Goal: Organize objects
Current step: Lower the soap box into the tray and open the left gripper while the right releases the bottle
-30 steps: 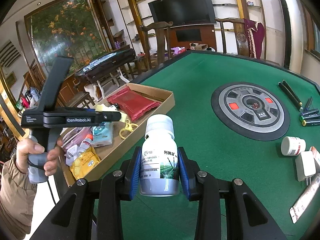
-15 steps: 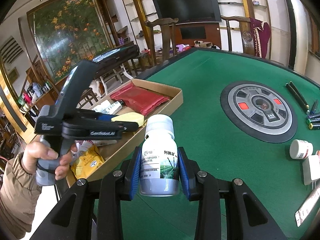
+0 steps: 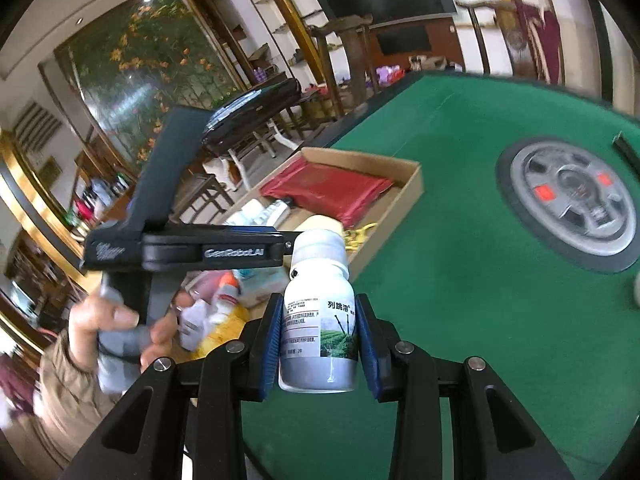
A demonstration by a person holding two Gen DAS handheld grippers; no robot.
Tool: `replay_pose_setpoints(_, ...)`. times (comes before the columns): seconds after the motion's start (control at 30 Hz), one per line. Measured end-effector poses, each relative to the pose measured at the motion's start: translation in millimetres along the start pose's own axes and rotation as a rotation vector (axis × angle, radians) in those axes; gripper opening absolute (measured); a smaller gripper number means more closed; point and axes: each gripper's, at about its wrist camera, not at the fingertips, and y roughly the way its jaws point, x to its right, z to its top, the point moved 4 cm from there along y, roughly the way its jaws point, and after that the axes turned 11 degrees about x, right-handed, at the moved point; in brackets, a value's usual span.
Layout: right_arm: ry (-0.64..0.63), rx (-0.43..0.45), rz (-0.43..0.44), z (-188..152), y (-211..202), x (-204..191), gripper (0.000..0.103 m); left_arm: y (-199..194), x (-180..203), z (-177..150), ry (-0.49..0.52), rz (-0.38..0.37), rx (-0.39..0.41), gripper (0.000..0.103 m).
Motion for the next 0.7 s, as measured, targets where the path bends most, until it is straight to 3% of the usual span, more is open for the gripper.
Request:
replay_pose_setpoints(0.13,0.066,-0.015,0.024,1,18,-13,0.037,-22,-10,-1,-0.032,-0.005,0.045,0.058)
replay_pose_setpoints(0.3,0.050,-0.045,0.035,-4,43,-30,0.037,-42,-20,-5,-0.044,0.000,0.083,0.058)
replay_pose_setpoints(0.47,0.054,-0.089,0.007,-16,64,-31,0.037,-56,-29,-11,-0.066,0.002,0.112,0.059)
replay_pose_setpoints(0.7,-0.017,-0.068,-0.045,-11,87,-33,0.037,-66,-39,-17,-0.103,-0.003,0.133,0.059)
